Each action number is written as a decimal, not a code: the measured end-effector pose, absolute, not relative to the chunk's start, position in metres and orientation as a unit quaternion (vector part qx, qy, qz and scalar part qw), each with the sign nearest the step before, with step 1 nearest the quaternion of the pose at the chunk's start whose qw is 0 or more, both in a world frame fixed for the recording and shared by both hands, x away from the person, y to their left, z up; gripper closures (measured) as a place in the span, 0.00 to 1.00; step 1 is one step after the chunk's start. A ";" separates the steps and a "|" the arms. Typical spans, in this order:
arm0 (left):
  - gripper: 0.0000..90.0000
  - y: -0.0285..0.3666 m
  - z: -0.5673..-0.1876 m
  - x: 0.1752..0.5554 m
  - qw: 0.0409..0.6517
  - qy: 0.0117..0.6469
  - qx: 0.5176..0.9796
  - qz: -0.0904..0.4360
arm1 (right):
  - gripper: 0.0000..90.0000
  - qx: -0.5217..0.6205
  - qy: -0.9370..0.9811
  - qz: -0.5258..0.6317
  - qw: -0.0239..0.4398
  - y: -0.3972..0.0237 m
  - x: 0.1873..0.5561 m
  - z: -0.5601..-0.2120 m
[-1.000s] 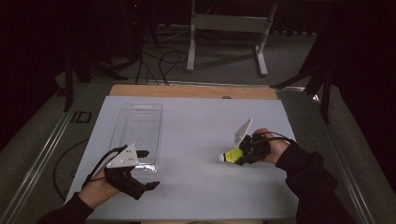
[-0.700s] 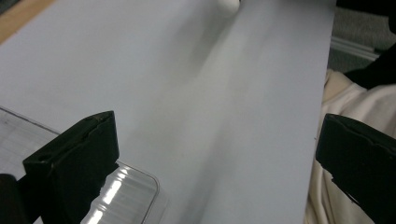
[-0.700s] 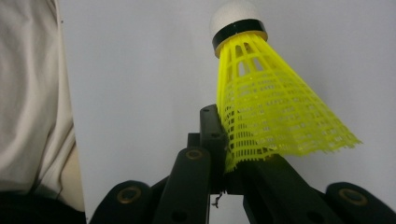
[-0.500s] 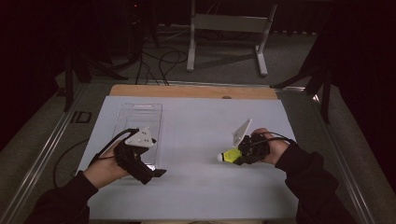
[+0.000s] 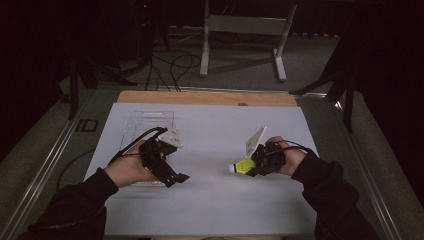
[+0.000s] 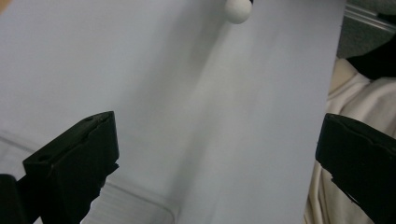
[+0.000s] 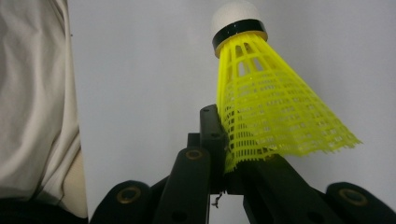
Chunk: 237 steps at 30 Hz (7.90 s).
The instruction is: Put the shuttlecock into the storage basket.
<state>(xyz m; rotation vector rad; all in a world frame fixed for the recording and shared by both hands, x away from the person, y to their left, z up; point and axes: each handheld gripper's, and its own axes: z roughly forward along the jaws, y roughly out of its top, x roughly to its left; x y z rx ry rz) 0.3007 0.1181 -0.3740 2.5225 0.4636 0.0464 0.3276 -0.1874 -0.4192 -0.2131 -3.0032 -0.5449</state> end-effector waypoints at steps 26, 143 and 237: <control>0.18 0.053 -0.397 0.313 0.245 0.119 0.962 -0.024 | 1.00 -0.038 -0.978 -0.203 0.036 -0.168 0.316 -0.411; 0.74 0.119 -0.365 0.337 0.193 0.181 0.964 -0.003 | 0.11 -0.137 -0.901 -0.404 -0.081 -0.238 0.284 -0.420; 0.56 0.256 -0.437 0.326 0.132 0.431 0.892 0.024 | 0.11 -0.212 -0.859 -0.459 -0.084 -0.272 0.263 -0.466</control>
